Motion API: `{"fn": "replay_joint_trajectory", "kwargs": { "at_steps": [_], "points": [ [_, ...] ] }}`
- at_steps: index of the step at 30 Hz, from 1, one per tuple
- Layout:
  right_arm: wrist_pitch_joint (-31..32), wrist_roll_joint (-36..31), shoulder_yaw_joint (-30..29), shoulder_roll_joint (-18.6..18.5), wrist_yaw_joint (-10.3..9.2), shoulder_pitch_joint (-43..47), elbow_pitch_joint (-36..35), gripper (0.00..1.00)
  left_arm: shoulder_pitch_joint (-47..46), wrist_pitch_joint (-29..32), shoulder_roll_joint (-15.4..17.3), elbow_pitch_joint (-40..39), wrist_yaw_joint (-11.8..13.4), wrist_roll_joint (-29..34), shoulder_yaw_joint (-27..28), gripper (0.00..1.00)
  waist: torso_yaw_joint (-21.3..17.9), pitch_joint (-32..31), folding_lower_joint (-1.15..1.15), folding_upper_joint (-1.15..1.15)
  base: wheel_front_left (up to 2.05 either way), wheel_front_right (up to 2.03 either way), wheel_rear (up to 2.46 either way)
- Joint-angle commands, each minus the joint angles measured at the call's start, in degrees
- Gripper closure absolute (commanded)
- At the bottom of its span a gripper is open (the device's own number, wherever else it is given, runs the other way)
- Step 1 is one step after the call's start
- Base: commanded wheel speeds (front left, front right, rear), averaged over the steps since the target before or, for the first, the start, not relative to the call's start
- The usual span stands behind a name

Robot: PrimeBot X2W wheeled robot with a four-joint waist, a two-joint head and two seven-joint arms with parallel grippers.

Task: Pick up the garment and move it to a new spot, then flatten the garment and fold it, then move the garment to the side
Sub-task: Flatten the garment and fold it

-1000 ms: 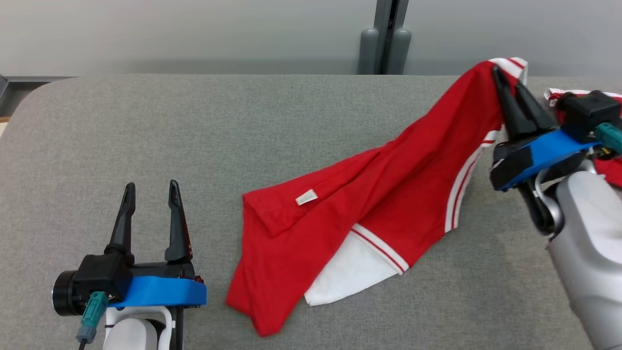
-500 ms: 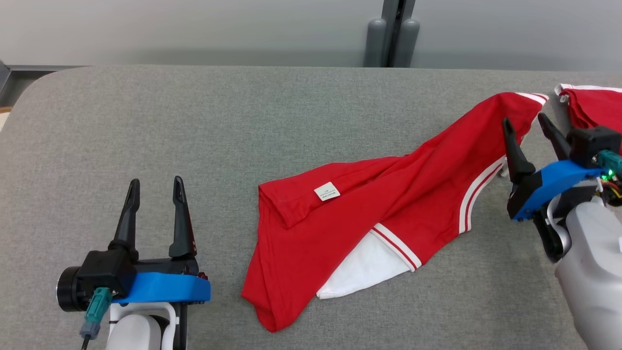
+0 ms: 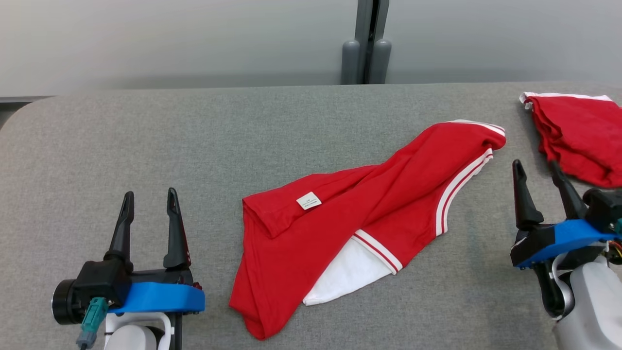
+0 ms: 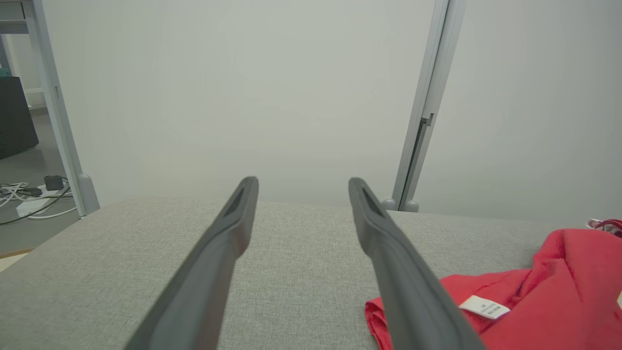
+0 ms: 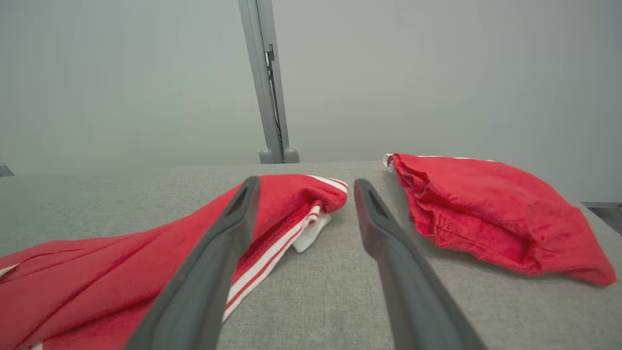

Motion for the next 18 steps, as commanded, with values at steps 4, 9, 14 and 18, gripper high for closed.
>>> {"fn": "replay_joint_trajectory", "kwargs": {
  "at_steps": [4, 9, 14, 18],
  "points": [
    [-0.2, -1.7, -2.9, 3.7, 0.01, 5.5, -10.6, 0.00, 0.6, -0.1, 0.0, 0.1, -0.3, 0.5, 0.4, 0.00, -0.4, -0.9, 0.00, 0.00, 0.00, 0.00, 0.00],
    [-0.2, -3.4, -3.3, 7.0, 0.01, 10.6, -20.8, 0.00, 1.1, -0.1, 0.0, 0.3, -0.6, 0.8, 0.4, 0.00, -0.4, -1.5, 0.00, 0.00, 0.00, 0.00, 0.00],
    [-0.2, -4.7, -2.0, 8.9, 0.01, 15.0, -26.2, 0.00, 1.2, -0.1, 0.0, 0.4, -0.6, 0.9, 0.1, 0.00, -0.2, -1.9, 0.00, 0.00, 0.00, 0.00, 0.00],
    [-0.2, -5.4, -1.0, 9.5, 0.01, 16.9, -27.6, 0.00, 1.3, -0.1, 0.0, 0.5, -0.6, 1.0, 0.2, 0.00, -0.2, -1.9, 0.00, 0.00, 0.00, 0.00, 0.00]
  ]
}}
